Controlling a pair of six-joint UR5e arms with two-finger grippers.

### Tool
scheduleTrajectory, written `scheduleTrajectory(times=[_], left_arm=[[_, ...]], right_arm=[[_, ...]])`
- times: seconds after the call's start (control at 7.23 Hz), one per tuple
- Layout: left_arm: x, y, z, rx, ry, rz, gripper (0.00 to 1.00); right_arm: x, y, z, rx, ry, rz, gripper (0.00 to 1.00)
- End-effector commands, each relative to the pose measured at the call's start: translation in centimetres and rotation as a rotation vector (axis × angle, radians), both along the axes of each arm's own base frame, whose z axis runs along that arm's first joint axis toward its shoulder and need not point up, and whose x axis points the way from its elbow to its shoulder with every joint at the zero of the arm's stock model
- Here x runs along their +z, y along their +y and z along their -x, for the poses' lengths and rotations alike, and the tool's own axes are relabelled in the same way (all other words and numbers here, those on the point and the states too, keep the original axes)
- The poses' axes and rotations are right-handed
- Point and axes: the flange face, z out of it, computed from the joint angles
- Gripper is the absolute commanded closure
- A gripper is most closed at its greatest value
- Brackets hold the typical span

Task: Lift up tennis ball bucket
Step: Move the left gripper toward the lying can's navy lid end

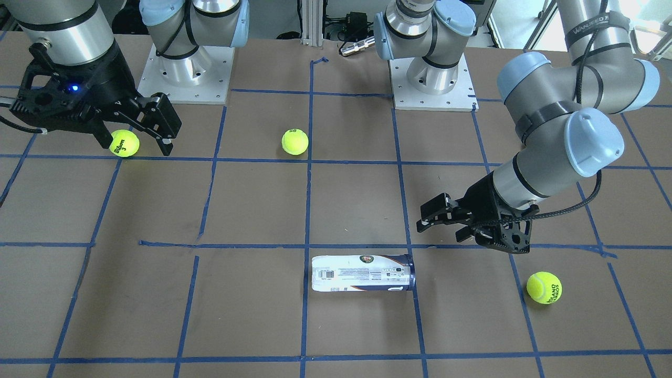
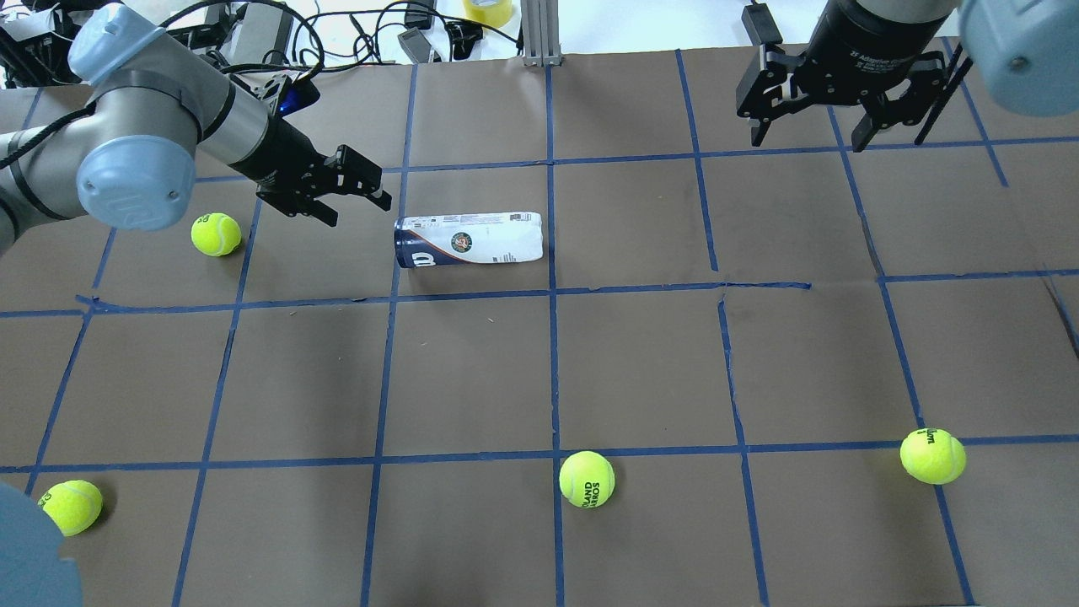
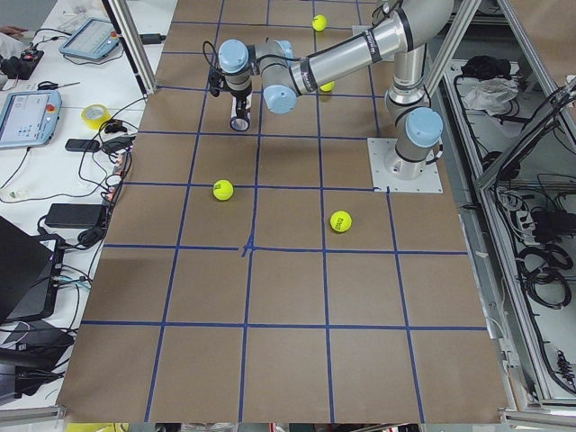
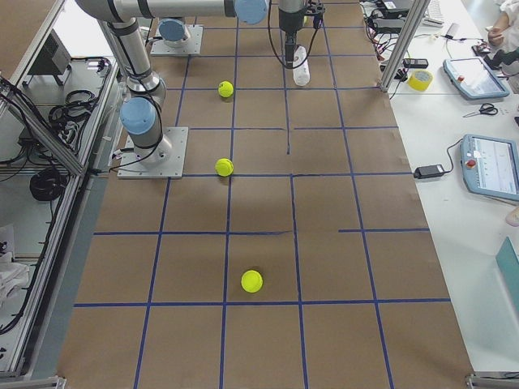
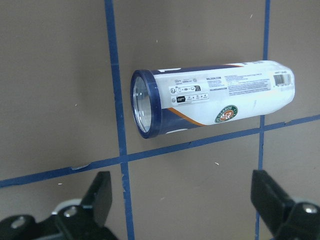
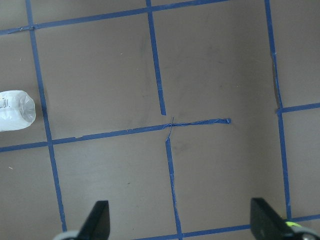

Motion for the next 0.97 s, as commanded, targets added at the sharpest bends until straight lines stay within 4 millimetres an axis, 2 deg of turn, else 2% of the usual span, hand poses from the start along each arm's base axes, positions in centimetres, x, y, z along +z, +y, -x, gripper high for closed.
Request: scheduleTrajectory(times=[0.0,0.28,0.83], left_arm=[[-2.6,-0.9,0.0,0.011,0.024,-0.024,0.00],[-4.9,-1.6,0.2,0.016,0.065,-0.046,0.00],[-7.7,-2.3,0.6,0.010,0.123,-0.063,0.00]], right_arm=[[0.0,0.0,0.0,0.000,0.002,0.001,0.00],[0.0,0.0,0.0,0.002,0.002,0.001,0.00],[0.0,0.0,0.0,0.002,0.002,-0.001,0.00]])
